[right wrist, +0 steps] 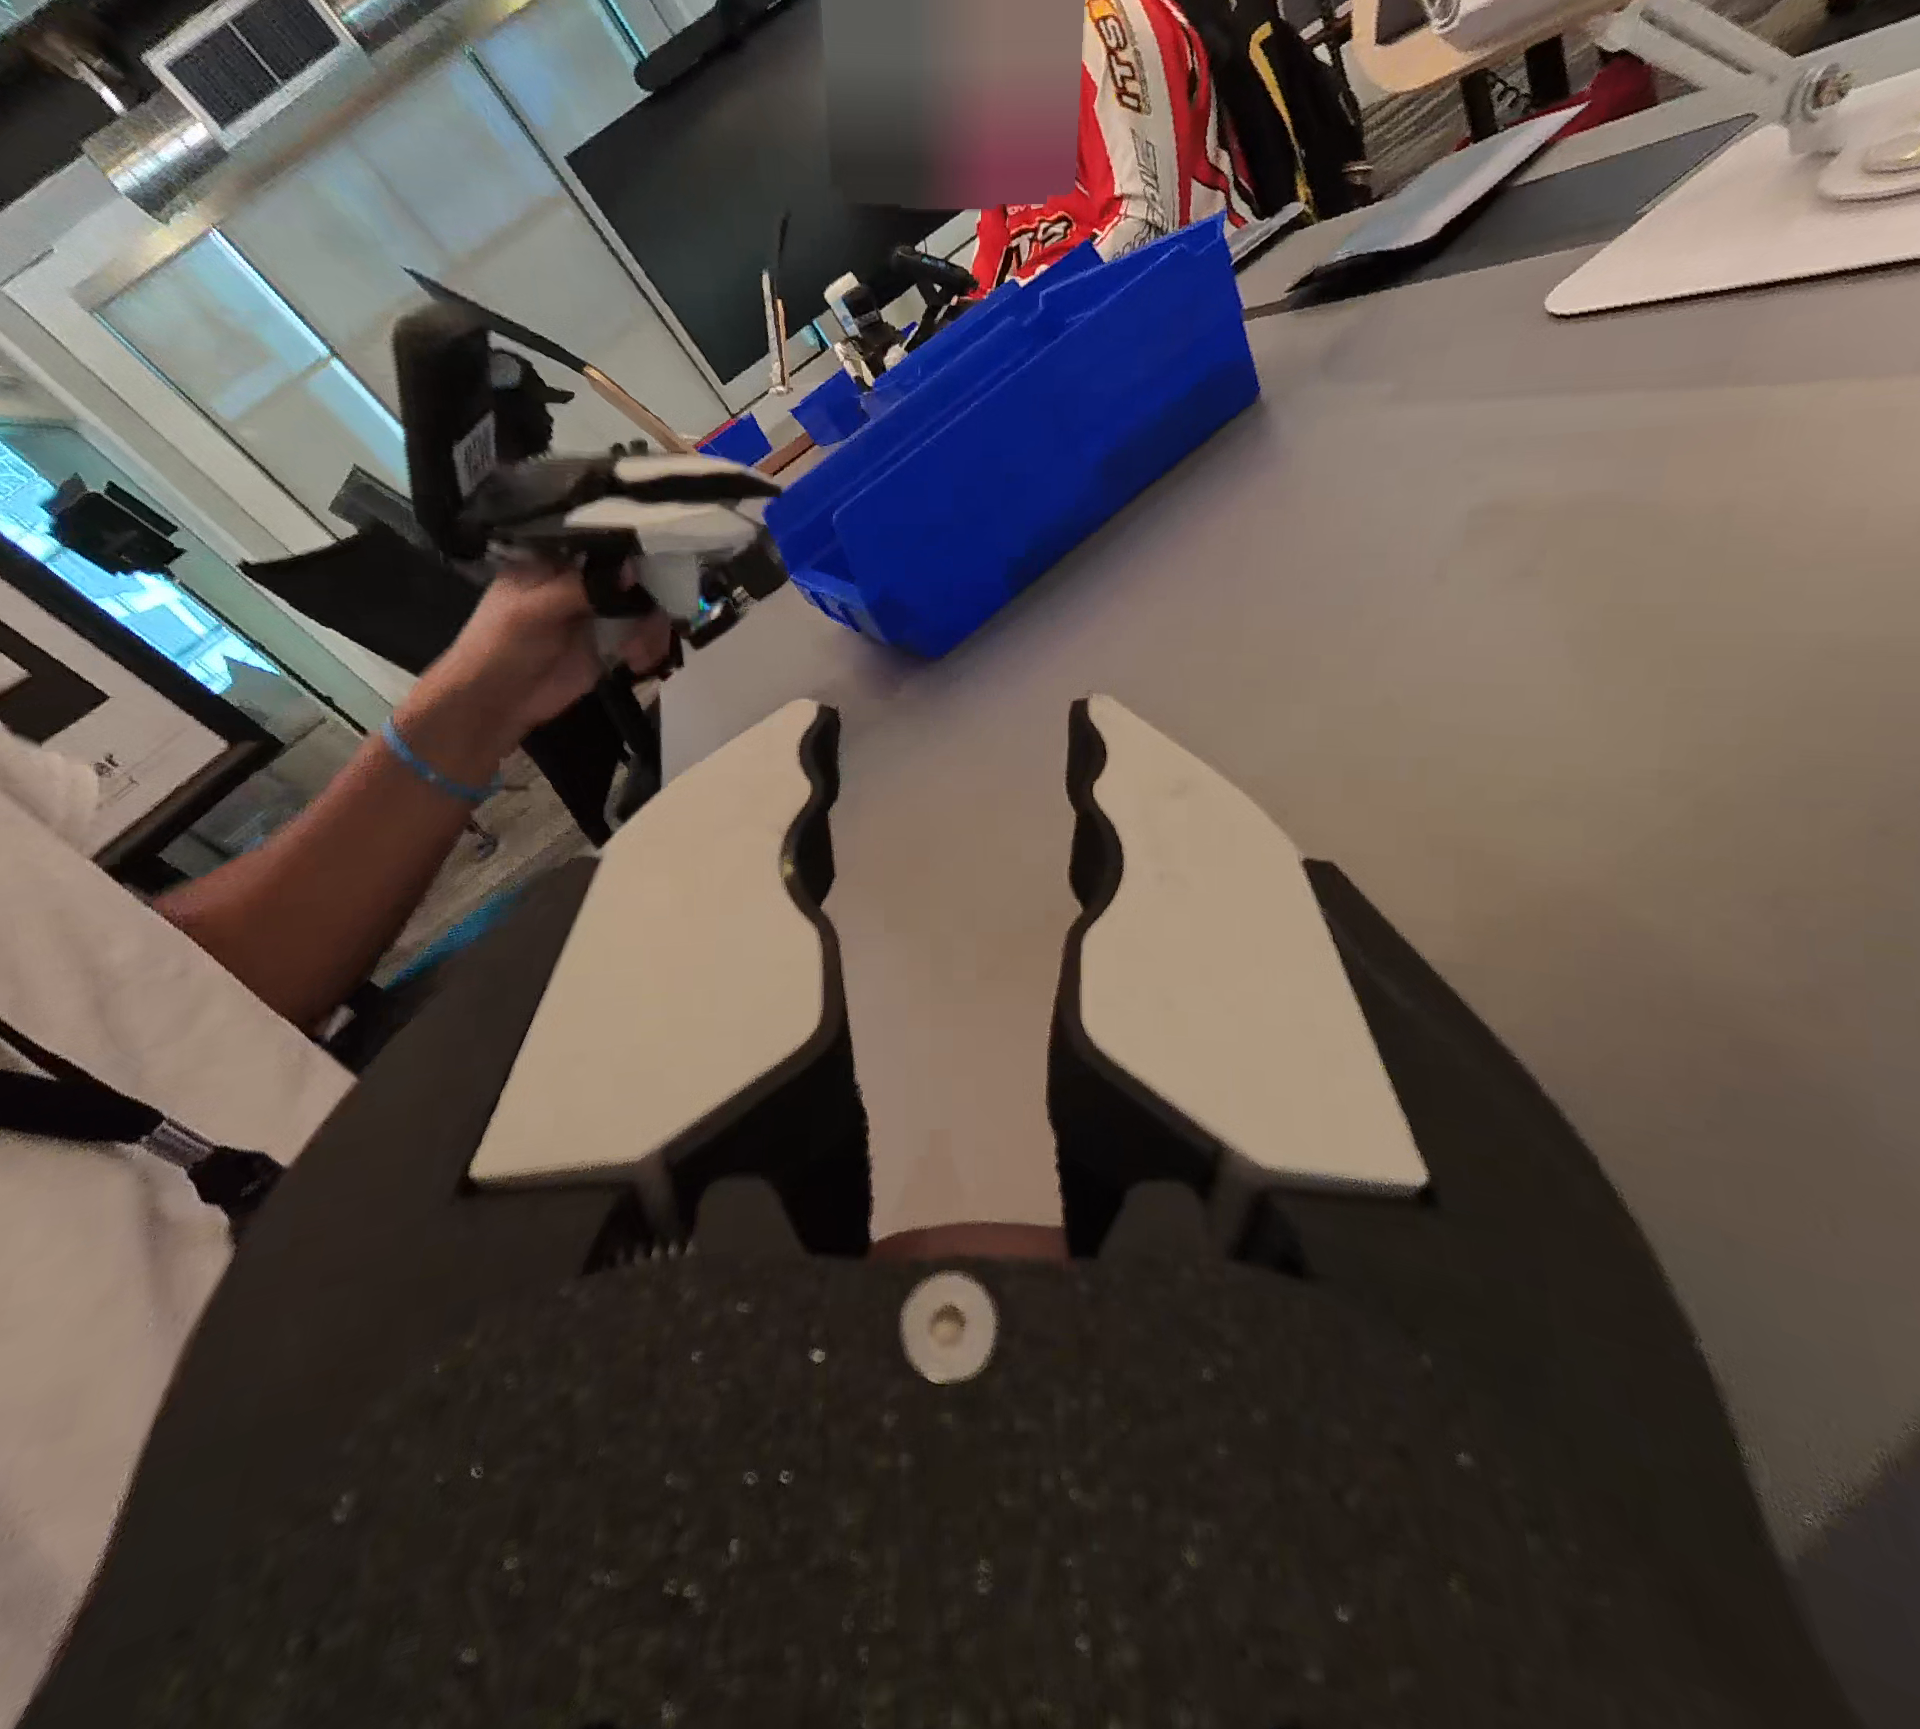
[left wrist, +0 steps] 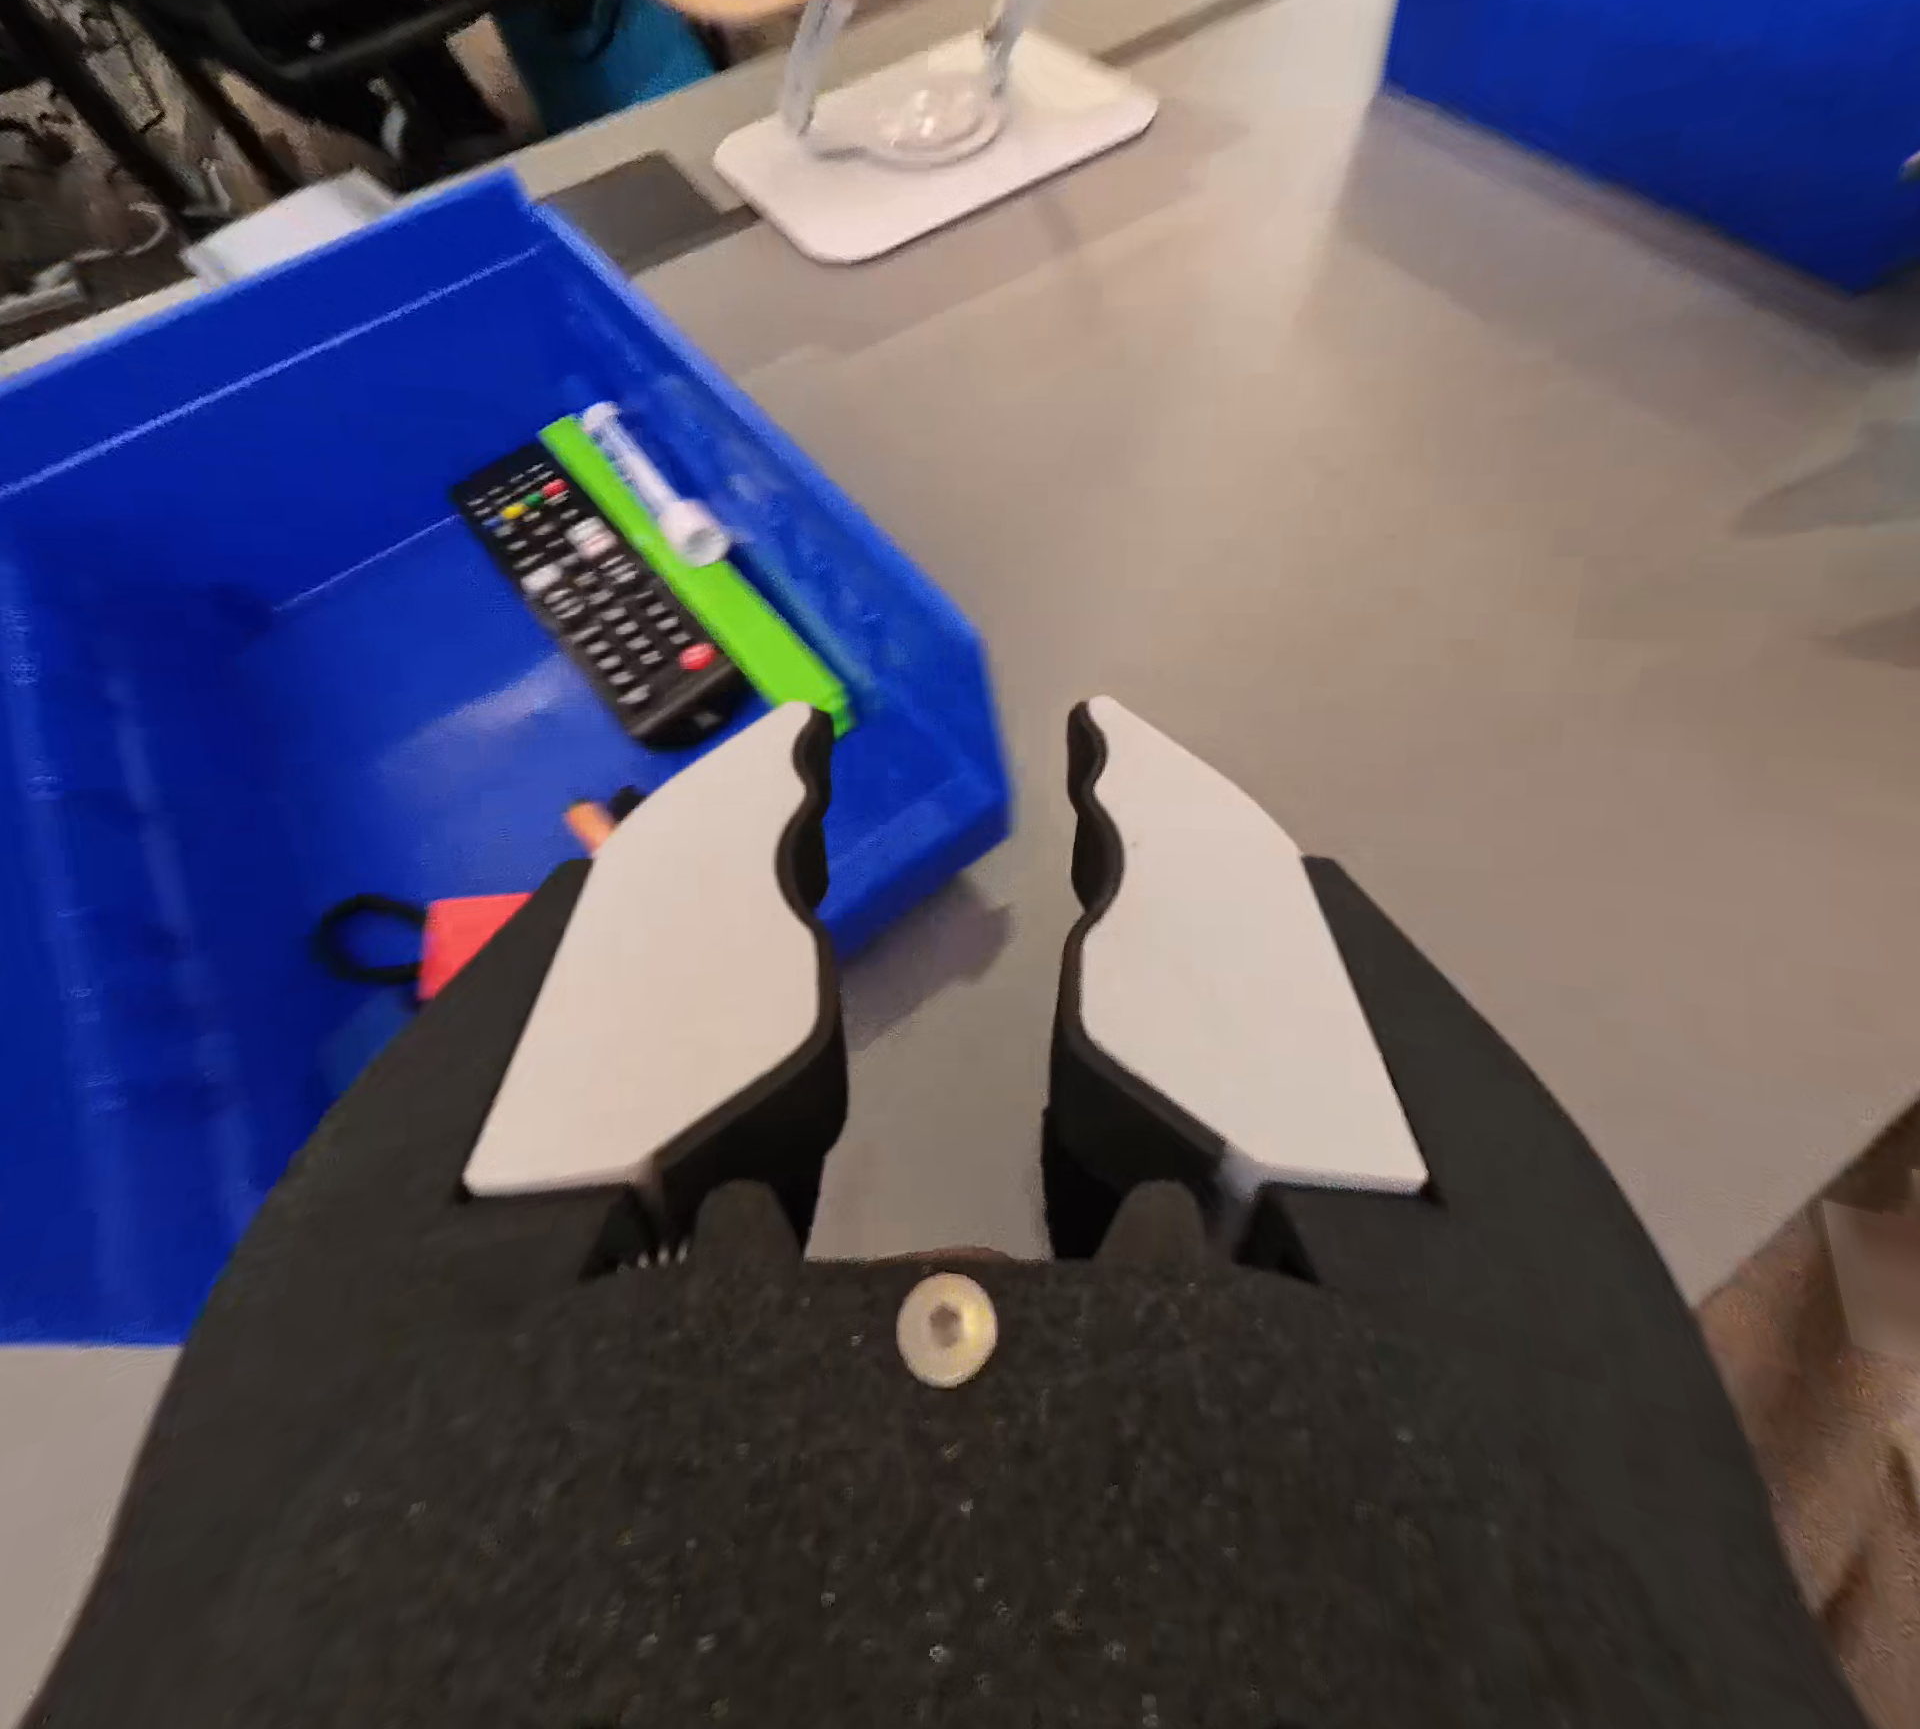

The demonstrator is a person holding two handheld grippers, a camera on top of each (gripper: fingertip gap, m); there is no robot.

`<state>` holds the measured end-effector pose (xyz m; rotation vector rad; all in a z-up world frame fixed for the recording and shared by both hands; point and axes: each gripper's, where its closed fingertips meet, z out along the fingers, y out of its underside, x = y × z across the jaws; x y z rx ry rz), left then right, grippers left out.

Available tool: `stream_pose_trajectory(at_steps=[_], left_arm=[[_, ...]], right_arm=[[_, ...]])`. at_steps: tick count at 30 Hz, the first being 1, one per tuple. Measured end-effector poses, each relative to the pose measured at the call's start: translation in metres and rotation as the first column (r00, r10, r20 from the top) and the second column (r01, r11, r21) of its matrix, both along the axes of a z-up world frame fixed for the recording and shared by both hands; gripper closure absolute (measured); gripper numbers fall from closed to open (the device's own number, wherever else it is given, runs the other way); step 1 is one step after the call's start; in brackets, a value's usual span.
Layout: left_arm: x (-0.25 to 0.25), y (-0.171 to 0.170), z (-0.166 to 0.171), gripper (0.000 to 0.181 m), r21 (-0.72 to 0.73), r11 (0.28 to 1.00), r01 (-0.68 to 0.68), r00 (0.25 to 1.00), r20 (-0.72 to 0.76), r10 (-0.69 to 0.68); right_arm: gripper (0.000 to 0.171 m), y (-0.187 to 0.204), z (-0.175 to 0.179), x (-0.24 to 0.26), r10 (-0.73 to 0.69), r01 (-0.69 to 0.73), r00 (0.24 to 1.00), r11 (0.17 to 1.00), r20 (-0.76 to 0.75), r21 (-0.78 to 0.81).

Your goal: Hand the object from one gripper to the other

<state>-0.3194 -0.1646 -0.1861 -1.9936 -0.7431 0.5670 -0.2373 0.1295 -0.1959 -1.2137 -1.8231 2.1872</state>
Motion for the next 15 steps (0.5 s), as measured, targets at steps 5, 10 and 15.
stream_pose_trajectory(at_steps=[5,10,15], left_arm=[[-0.049,-0.034,-0.027,0.143,-0.318,0.937,0.147,0.980,0.175,-0.094],[-0.091,-0.051,-0.066,0.144,-0.567,0.737,0.369,0.915,0.359,-0.182],[-0.102,-0.065,-0.104,0.141,-0.655,0.501,0.566,0.813,0.544,-0.208]], right_arm=[[0.129,-0.009,-0.014,0.003,0.035,-0.033,0.999,0.992,-0.015,0.125],[0.129,-0.012,-0.012,0.005,0.050,-0.047,0.998,0.992,-0.023,0.121],[0.129,-0.003,-0.016,0.003,0.034,-0.033,0.999,0.994,-0.010,0.103]])
